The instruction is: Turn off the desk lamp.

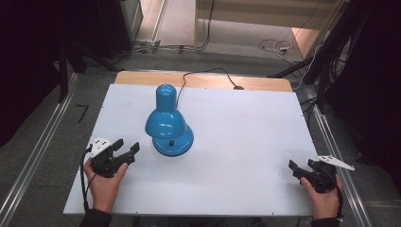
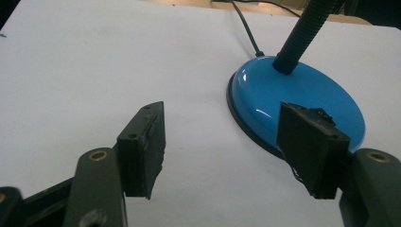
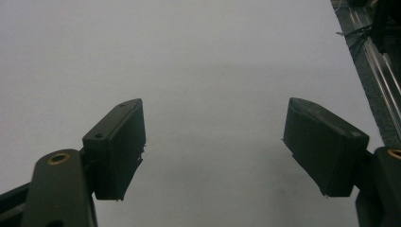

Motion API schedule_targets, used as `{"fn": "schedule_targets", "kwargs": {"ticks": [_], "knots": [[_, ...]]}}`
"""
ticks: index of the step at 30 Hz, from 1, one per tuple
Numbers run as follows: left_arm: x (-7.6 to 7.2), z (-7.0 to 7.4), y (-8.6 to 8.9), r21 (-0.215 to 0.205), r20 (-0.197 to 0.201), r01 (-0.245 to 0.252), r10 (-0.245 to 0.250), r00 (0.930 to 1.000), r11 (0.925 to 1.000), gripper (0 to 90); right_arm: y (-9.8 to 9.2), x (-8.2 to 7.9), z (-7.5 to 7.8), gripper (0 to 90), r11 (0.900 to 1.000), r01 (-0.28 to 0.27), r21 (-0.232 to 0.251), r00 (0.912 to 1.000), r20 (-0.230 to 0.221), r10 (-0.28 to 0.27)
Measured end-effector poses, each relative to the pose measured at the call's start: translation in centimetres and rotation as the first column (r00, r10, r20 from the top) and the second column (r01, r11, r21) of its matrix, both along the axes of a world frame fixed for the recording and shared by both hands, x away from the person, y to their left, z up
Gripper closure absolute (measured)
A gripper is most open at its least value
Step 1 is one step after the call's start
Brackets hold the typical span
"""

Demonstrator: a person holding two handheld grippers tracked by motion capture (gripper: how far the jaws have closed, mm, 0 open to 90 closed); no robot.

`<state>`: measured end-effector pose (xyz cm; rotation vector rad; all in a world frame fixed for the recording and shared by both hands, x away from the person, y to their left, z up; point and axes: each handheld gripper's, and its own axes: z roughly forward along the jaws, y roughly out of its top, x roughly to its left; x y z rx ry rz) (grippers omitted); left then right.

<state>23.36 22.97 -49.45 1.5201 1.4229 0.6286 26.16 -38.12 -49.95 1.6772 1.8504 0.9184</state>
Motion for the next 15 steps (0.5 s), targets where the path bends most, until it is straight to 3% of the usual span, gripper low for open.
{"fn": "schedule_targets", "kwargs": {"ticks": [15], "knots": [[-1.5, 0.0, 0.7, -0.014, -0.021, -0.002, 0.001, 0.9998, 0.9999, 29.4, 0.0, 0.0, -0.1, 20.6, 1.000, 0.000, -0.003, 1.0000, -0.001, 0.000]]}}
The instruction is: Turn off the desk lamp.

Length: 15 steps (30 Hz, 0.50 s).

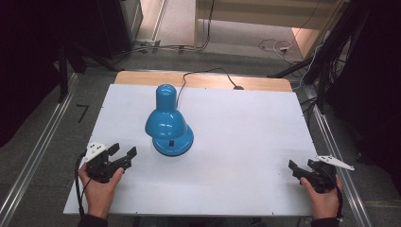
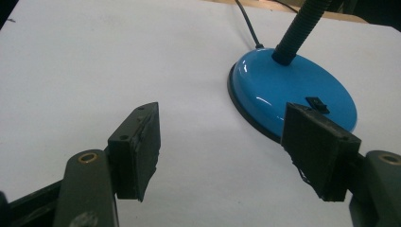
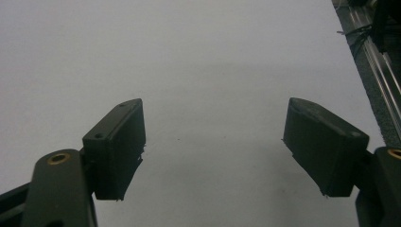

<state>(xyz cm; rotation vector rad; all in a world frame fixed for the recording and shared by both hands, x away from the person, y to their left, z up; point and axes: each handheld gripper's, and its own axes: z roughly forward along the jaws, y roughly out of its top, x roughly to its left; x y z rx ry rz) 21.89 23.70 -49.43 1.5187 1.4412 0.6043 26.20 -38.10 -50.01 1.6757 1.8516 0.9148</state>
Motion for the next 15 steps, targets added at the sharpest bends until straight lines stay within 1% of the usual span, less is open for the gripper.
{"fn": "schedule_targets", "kwargs": {"ticks": [5, 11, 15], "knots": [[-0.6, 0.0, 0.3, 0.002, -0.005, -0.005, 0.005, 1.0000, 1.0000, 29.3, 0.0, 0.0, 0.0, 20.6, 1.000, -0.003, 0.001, 1.0000, -0.002, 0.003], [-1.3, 0.1, 0.6, 0.014, -0.002, -0.012, 0.012, 0.9999, 0.9998, 29.2, 0.0, 0.0, 0.0, 20.7, 1.000, -0.002, 0.000, 1.0000, -0.005, 0.002], [-1.6, 0.1, 0.8, 0.020, -0.006, -0.018, 0.019, 0.9998, 0.9996, 27.7, 0.1, 0.0, 0.0, 20.6, 1.000, -0.002, 0.000, 1.0000, -0.005, 0.002]]}}
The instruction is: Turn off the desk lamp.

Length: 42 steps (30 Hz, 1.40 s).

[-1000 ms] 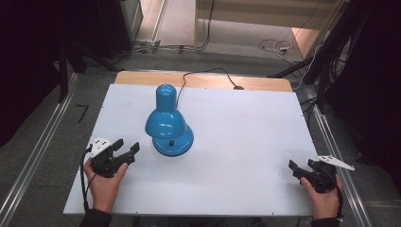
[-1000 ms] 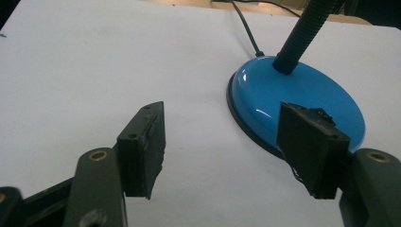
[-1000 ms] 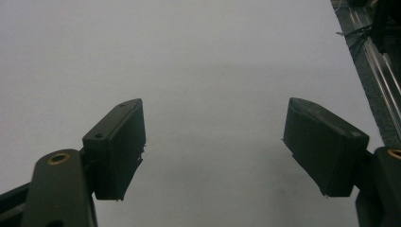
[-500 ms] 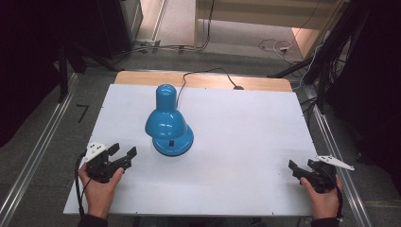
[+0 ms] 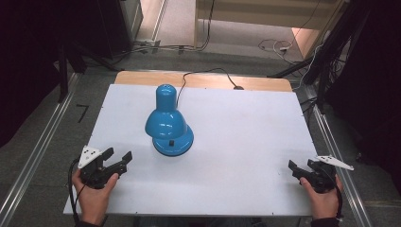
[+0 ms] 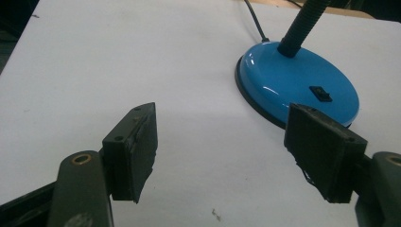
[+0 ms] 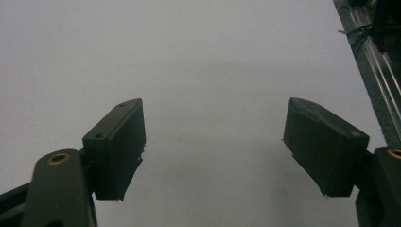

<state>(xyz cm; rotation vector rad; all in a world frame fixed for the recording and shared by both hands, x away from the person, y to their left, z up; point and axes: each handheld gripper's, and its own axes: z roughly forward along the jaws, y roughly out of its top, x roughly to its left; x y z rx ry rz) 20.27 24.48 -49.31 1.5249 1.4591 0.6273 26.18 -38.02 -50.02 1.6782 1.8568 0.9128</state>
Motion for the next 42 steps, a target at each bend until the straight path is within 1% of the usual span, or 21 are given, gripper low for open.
{"fn": "schedule_targets", "kwargs": {"ticks": [5, 17, 24, 28, 29, 36, 42], "knots": [[-0.3, 0.0, 0.3, 0.004, -0.007, -0.007, 0.007, 1.0000, 1.0000, 27.6, 0.0, 0.0, 0.0, 20.6, 1.000, 0.000, -0.001, 1.0000, 0.000, 0.000], [-1.0, 0.0, 0.9, 0.016, -0.003, -0.029, 0.029, 0.9996, 0.9994, 26.6, 0.0, 0.0, 0.0, 20.6, 1.000, -0.001, -0.002, 1.0000, 0.000, 0.001], [-1.6, 0.0, 1.3, 0.010, -0.003, -0.040, 0.040, 0.9992, 0.9991, 26.6, 0.0, 0.0, 0.0, 20.6, 1.000, -0.001, -0.003, 1.0000, 0.000, 0.001], [-1.9, 0.0, 1.5, 0.020, -0.004, -0.043, 0.043, 0.9991, 0.9989, 26.6, 0.0, 0.0, 0.0, 20.6, 1.000, 0.000, -0.003, 1.0000, 0.000, 0.000], [-2.0, 0.0, 1.5, 0.016, -0.001, -0.048, 0.048, 0.9988, 0.9987, 26.6, 0.0, 0.0, 0.0, 20.6, 1.000, 0.000, -0.004, 1.0000, 0.000, 0.000], [-2.5, 0.0, 1.9, 0.028, -0.008, -0.068, 0.069, 0.9976, 0.9973, 26.5, 0.0, 0.0, 0.0, 20.6, 1.000, 0.001, -0.003, 1.0000, 0.000, -0.001], [-2.9, 0.0, 2.2, 0.054, -0.024, -0.093, 0.094, 0.9953, 0.9942, 24.9, 0.0, 0.0, 0.0, 20.6, 1.000, 0.004, -0.003, 1.0000, -0.002, -0.004]]}}
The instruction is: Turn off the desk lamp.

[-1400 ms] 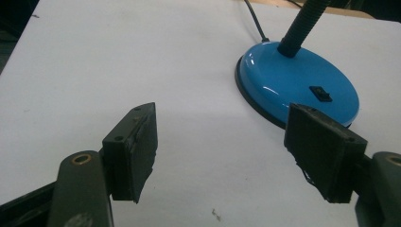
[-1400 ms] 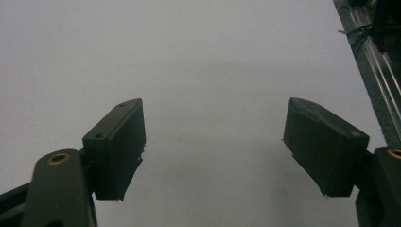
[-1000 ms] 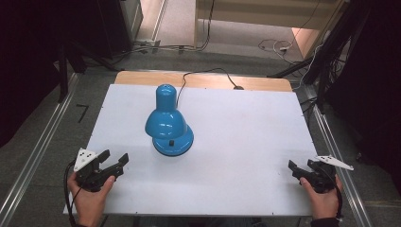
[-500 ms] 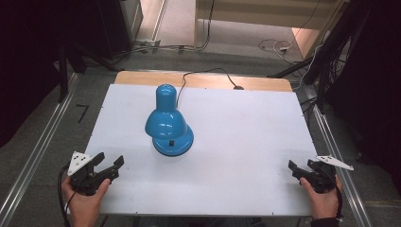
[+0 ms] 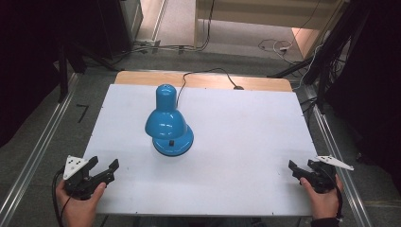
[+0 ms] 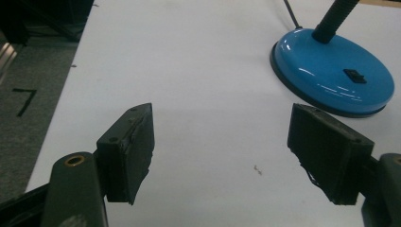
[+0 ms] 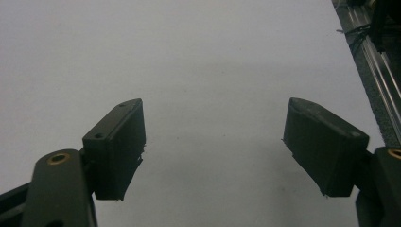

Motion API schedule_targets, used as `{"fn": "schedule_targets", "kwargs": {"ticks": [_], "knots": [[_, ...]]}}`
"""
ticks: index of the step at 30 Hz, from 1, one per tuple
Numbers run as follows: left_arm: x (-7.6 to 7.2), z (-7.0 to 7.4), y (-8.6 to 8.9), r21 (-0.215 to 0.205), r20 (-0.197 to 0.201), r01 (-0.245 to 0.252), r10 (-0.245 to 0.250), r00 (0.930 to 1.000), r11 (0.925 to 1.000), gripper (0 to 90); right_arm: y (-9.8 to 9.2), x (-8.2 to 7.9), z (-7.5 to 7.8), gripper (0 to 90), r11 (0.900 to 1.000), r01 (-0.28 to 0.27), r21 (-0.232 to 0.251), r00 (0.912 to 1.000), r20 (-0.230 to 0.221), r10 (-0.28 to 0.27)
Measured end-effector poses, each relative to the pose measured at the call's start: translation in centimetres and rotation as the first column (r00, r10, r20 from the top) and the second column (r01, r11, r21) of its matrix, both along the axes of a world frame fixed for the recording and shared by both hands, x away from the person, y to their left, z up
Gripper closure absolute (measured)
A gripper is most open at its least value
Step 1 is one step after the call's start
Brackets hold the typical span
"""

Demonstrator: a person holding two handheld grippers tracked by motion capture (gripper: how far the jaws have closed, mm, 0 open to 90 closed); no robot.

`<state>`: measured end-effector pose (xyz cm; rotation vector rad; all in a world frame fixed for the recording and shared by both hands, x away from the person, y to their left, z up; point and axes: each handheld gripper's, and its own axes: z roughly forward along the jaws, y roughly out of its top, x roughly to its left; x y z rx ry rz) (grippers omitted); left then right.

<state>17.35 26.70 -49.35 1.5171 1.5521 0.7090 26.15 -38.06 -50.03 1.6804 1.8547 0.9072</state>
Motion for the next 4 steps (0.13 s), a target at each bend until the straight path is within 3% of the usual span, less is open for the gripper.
{"fn": "schedule_targets", "kwargs": {"ticks": [4], "knots": [[0.06, -0.46, 0.32, 0.033, -0.046, -0.039, 0.041, 0.9981, 0.9987, 23.2, -0.02, 0.00, 0.00, 20.6, 1.000, 0.002, -0.002, 1.0000, 0.002, -0.002]]}}
